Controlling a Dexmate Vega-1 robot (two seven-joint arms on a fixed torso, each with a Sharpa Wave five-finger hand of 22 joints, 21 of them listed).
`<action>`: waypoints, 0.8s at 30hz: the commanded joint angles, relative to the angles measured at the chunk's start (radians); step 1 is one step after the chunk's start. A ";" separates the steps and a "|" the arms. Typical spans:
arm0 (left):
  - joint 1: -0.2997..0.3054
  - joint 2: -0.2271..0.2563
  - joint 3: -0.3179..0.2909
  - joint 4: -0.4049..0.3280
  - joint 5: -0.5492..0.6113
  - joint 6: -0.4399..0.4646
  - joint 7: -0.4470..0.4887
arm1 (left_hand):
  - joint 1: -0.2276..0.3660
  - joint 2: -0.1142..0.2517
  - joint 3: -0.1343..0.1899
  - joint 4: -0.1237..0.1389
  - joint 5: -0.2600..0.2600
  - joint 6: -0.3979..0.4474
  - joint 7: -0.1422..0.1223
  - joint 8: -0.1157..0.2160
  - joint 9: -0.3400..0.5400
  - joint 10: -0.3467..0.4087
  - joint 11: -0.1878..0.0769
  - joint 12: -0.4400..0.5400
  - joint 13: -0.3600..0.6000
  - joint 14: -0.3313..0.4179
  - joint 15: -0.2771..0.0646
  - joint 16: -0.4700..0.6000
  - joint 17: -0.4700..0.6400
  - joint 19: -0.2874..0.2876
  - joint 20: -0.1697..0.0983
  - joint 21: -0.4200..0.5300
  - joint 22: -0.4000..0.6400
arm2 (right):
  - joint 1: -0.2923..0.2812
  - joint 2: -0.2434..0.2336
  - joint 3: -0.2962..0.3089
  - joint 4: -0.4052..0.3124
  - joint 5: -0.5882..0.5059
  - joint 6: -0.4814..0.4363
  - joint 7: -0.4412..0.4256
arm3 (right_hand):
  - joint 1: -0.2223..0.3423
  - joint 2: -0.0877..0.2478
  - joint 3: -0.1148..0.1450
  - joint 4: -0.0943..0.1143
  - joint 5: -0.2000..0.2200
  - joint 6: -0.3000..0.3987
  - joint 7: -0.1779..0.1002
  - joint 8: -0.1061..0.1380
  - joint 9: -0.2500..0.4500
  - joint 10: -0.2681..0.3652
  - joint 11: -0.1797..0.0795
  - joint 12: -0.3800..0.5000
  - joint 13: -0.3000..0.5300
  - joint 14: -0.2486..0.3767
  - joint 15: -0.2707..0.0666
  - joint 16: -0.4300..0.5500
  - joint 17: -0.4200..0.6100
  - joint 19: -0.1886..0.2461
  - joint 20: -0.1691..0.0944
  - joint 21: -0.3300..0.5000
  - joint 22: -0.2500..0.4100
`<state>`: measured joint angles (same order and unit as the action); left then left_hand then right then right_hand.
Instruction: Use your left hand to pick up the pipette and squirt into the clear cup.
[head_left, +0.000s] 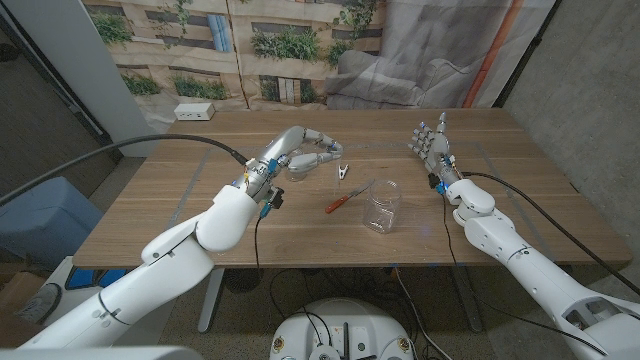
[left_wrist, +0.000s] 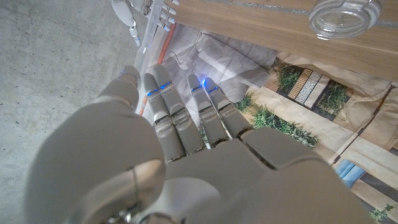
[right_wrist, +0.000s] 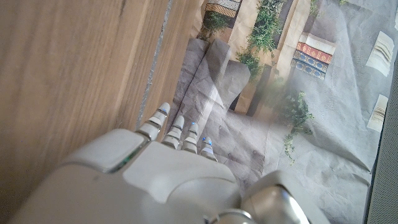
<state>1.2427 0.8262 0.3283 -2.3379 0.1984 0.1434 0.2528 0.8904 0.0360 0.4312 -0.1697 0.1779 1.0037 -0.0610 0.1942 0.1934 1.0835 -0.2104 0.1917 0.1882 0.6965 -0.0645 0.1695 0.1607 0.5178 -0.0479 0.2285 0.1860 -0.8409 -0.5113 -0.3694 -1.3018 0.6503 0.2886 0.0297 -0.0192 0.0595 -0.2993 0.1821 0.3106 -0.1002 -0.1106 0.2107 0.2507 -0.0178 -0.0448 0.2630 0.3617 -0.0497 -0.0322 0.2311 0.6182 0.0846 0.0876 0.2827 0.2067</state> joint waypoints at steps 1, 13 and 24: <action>0.028 0.006 0.003 0.024 0.023 -0.028 0.030 | -0.003 0.001 0.006 0.000 0.005 -0.002 -0.002 0.001 0.003 -0.002 -0.003 0.007 0.005 -0.003 -0.136 0.003 0.002 -0.001 -0.008 -0.002 0.004 | 0.001 0.000 0.000 0.002 0.000 0.001 0.001 | 0.000 0.058 -0.007 0.000 0.006 0.001 -0.009 0.006 0.004 0.002 -0.004 0.005 0.003 -0.007 -0.082 0.006 0.005 0.003 0.000 0.006 0.005; 0.018 0.000 0.034 0.059 0.059 -0.034 0.034 | -0.004 -0.002 0.005 -0.001 0.005 -0.009 -0.005 -0.001 0.003 -0.007 -0.003 0.006 0.005 -0.004 -0.134 0.003 0.003 -0.006 -0.008 -0.004 0.003 | 0.001 0.000 0.000 0.001 0.000 0.001 0.000 | 0.000 0.058 -0.007 0.001 0.006 0.002 -0.009 0.006 0.004 0.001 -0.005 0.005 0.004 -0.006 -0.083 0.006 0.005 0.004 0.000 0.007 0.005; 0.015 -0.020 0.068 0.103 0.085 -0.043 0.056 | -0.004 0.002 0.007 0.000 0.005 -0.008 -0.006 0.001 0.003 -0.007 -0.004 0.007 0.005 -0.001 -0.135 0.005 0.003 -0.005 -0.006 -0.004 0.003 | 0.001 0.001 0.000 0.001 0.000 0.001 0.000 | 0.000 0.058 -0.006 0.001 0.006 0.002 -0.010 0.006 0.004 0.000 -0.004 0.005 0.003 -0.007 -0.083 0.006 0.005 0.003 0.000 0.007 0.005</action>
<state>1.2630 0.8218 0.3650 -2.2745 0.2589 0.1120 0.2934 0.8905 0.0360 0.4312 -0.1697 0.1779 1.0002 -0.0646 0.1941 0.1934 1.0775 -0.2127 0.1917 0.1882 0.6966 -0.0645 0.1695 0.1606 0.5178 -0.0479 0.2285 0.1862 -0.8401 -0.5108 -0.3694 -1.3009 0.6502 0.2894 0.0301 -0.0192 0.0595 -0.2994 0.1821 0.3106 -0.1002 -0.1106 0.2107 0.2506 -0.0178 -0.0448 0.2630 0.3618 -0.0497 -0.0322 0.2311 0.6182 0.0846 0.0876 0.2827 0.2067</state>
